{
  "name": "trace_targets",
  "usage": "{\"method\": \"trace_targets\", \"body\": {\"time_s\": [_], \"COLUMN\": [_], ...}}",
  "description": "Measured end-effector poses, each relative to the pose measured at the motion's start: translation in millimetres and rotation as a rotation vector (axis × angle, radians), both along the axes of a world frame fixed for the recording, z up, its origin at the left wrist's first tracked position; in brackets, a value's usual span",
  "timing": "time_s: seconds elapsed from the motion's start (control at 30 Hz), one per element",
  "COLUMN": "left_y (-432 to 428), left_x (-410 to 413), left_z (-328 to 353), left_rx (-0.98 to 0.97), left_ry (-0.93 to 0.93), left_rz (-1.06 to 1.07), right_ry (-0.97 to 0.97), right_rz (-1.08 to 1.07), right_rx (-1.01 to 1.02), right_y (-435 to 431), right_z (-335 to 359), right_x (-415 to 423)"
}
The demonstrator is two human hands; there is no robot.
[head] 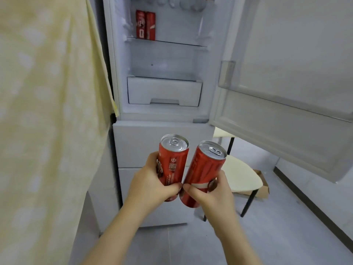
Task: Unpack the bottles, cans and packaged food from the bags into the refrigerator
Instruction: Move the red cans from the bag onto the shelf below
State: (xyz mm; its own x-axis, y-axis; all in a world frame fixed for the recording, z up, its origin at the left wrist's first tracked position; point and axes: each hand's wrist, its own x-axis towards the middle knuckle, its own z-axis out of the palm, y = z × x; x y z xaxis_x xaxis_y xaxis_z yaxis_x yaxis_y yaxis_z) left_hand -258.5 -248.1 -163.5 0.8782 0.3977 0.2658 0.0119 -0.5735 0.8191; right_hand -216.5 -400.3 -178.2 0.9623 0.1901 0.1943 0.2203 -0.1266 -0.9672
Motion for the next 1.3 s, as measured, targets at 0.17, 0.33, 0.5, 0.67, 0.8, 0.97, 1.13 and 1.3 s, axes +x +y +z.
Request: {"method": "trace_targets", "body": {"time_s": [0.17, 0.33, 0.5, 0.67, 0.8, 0.97, 1.13, 1.3], "left_y": [33, 59, 71, 77, 89, 117, 153, 197], "left_x": [34, 83, 149, 219, 260, 300, 339, 383], "left_z": [6, 11, 28, 47, 62, 84, 106, 138], "left_rx": [0.018, 0.025, -0.002, -0.03, -0.042, -0.014, 0.002, 0.024], "left_ry": [0.0, 0.003, -0.036, -0.084, -0.121, -0.155, -0.196, -0.263], "left_rz": [0.042, 0.074, 0.12, 0.131, 0.168, 0.192, 0.183, 0.134], "right_ry": [-0.001, -0.044, -0.09, -0.142, -0.167, -0.203, -0.266, -0.333], "right_rz": [0.067, 0.161, 0.214, 0.237, 0.259, 0.288, 0.294, 0.264], "right_rx": [-0.014, 0.008, 0.017, 0.03, 0.067, 0.075, 0.082, 0.092], "right_y": [37, 63, 80, 92, 112, 139, 170, 209], "right_z": [1, 12, 26, 47, 64, 86, 114, 145], "right_x": [41, 98, 177, 256, 301, 342, 382, 421]}}
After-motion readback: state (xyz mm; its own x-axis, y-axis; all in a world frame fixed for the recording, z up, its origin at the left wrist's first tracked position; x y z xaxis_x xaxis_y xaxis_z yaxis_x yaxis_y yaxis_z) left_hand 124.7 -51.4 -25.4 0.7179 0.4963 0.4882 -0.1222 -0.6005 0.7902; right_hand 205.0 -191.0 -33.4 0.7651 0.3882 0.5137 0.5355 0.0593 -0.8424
